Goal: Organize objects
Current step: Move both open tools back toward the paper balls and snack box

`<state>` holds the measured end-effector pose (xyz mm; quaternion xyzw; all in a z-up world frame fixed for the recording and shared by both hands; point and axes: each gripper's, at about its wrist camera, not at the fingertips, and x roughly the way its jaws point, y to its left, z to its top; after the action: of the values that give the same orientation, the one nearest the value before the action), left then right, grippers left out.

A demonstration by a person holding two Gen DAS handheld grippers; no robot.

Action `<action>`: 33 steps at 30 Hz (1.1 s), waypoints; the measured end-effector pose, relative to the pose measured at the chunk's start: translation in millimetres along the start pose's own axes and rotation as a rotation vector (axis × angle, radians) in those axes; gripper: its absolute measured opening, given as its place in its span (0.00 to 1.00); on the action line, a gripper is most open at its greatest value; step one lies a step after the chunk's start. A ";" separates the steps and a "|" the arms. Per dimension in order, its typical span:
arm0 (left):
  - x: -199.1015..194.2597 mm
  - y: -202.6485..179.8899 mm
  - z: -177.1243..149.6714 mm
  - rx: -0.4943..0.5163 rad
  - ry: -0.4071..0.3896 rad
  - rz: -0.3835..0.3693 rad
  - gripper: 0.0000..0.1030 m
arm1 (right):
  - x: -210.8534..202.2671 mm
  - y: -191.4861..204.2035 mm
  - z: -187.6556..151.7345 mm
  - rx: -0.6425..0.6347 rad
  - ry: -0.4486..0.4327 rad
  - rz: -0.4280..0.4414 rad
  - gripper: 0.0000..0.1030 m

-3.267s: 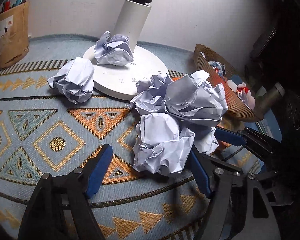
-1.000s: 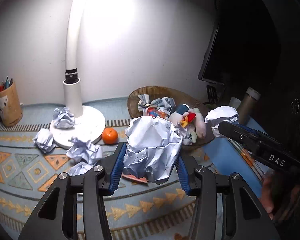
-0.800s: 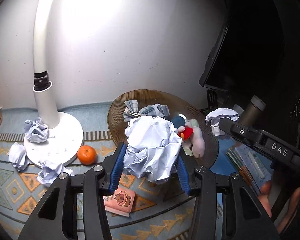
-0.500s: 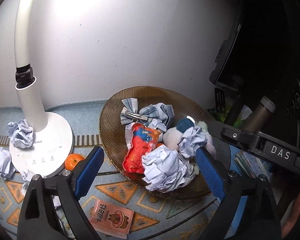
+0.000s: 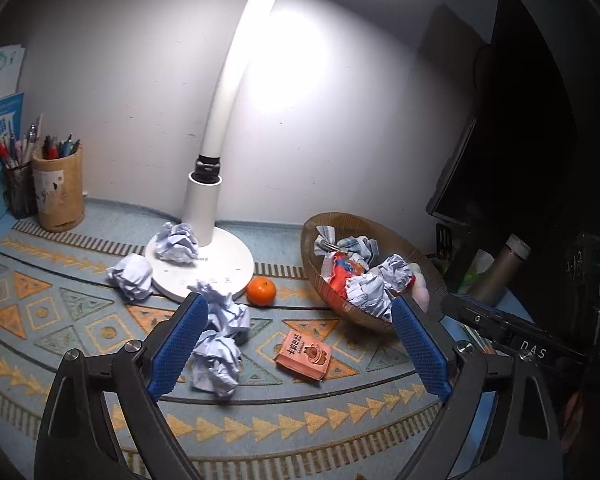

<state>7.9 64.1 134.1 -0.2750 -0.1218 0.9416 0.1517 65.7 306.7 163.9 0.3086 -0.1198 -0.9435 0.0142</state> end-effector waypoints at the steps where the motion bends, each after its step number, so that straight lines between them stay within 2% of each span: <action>1: -9.8 9.2 -4.0 -0.005 -0.009 0.034 0.93 | -2.1 9.8 -4.6 -0.008 0.002 0.018 0.51; 4: -21.6 38.2 -25.6 -0.002 -0.004 0.156 0.93 | 5.6 29.9 -27.3 -0.010 0.035 0.051 0.61; 6: -15.7 57.6 -45.3 0.000 0.025 0.228 0.93 | 22.7 40.1 -47.4 -0.028 0.090 0.048 0.61; 9: -1.7 79.5 -71.0 -0.016 0.065 0.269 0.92 | 47.9 46.7 -74.4 -0.054 0.127 0.020 0.61; 12: 5.8 87.2 -82.9 -0.024 0.087 0.277 0.92 | 63.4 45.9 -90.5 -0.070 0.136 -0.019 0.61; 14: 3.9 84.8 -83.9 -0.009 0.072 0.265 0.93 | 70.1 41.6 -96.5 -0.062 0.146 -0.033 0.61; 17: 8.2 84.4 -84.7 -0.012 0.111 0.250 0.93 | 72.5 41.0 -96.2 -0.076 0.140 -0.057 0.61; 24: 7.3 88.0 -86.2 -0.032 0.115 0.232 0.93 | 76.4 53.1 -100.3 -0.148 0.153 -0.092 0.61; 30: 10.1 83.9 -86.6 -0.014 0.128 0.235 0.93 | 78.8 46.0 -98.8 -0.111 0.173 -0.064 0.62; 32: 18.3 81.0 -86.7 -0.025 0.178 0.246 0.93 | 82.5 42.6 -97.2 -0.091 0.199 -0.044 0.63; 33: 23.4 76.2 -86.9 -0.027 0.204 0.214 0.93 | 85.2 40.7 -96.6 -0.078 0.217 -0.027 0.63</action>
<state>20.7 14.5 27.9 -0.3827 -0.0882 0.9178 0.0582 51.4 237.7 48.7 0.4099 -0.0763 -0.9085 0.0264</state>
